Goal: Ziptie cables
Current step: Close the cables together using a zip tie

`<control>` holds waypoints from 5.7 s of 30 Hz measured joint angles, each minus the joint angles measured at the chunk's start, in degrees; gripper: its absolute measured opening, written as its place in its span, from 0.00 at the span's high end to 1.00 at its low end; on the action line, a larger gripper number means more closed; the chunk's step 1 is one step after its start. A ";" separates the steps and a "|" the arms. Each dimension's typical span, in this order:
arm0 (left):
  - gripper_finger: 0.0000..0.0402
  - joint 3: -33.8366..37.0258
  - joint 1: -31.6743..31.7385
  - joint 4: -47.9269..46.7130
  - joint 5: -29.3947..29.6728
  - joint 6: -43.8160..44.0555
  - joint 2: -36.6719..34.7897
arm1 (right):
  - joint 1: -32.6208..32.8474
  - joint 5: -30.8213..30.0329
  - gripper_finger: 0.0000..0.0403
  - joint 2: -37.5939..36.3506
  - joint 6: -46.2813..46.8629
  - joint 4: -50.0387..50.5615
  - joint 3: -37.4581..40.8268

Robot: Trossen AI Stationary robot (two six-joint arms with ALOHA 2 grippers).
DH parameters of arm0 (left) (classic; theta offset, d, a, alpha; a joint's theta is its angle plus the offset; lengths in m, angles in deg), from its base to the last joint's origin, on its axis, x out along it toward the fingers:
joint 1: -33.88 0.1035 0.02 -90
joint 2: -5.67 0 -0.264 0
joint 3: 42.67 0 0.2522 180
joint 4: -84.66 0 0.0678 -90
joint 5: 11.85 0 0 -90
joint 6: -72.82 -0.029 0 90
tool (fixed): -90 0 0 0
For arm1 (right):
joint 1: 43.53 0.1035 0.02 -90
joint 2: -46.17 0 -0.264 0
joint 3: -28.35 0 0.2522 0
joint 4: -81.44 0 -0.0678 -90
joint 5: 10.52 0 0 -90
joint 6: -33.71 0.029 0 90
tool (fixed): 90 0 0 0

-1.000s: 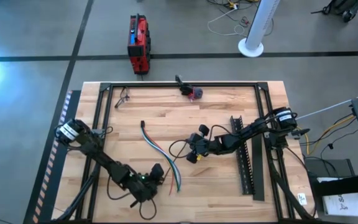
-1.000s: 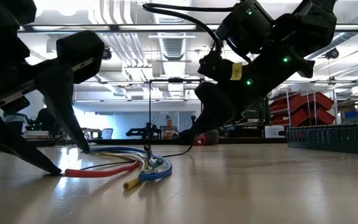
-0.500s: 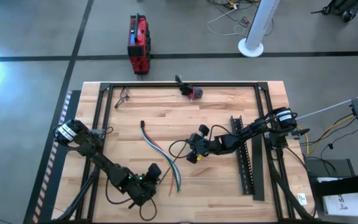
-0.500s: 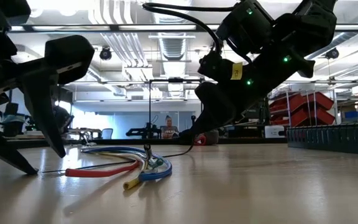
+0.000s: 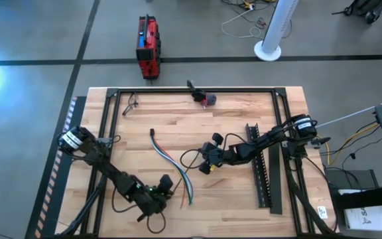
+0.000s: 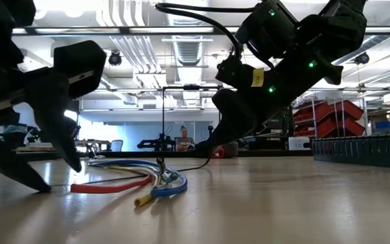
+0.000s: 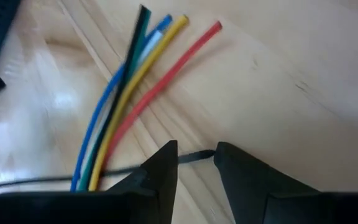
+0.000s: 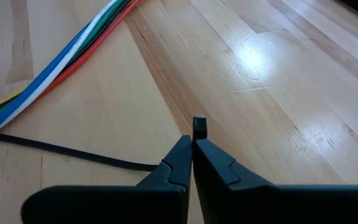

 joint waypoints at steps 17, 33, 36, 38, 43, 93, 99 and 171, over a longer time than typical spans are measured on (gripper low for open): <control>0.71 2.35 1.56 3.69 3.18 -5.14 0.01 | 0.00 0.00 1.00 0.00 -0.07 -0.18 0.00; 0.79 2.50 5.61 3.52 3.29 -6.66 0.03 | 0.00 0.00 1.00 0.00 -0.09 -0.43 0.00; 0.80 2.52 6.12 3.81 2.46 -7.09 0.03 | 0.00 0.00 1.00 0.00 -0.11 -0.43 0.00; 0.81 2.54 6.38 4.23 2.27 -7.20 0.03 | 0.00 0.00 1.00 0.00 -0.11 -0.43 0.00; 0.81 2.56 6.98 5.78 1.66 -8.67 0.03 | 0.00 0.00 1.00 0.00 -0.13 -0.45 0.00; 1.00 4.59 15.87 11.16 -10.16 26.82 -10.74 | 7.20 -1.75 1.00 -0.20 -12.20 -8.15 -4.65; 1.00 5.71 19.59 11.95 -23.84 37.84 -11.27 | 9.97 -8.73 1.00 0.03 -15.24 -0.48 -9.68; 1.00 5.84 25.44 16.32 -36.54 54.74 -11.03 | 16.29 -21.46 1.00 10.75 -24.57 20.69 -28.72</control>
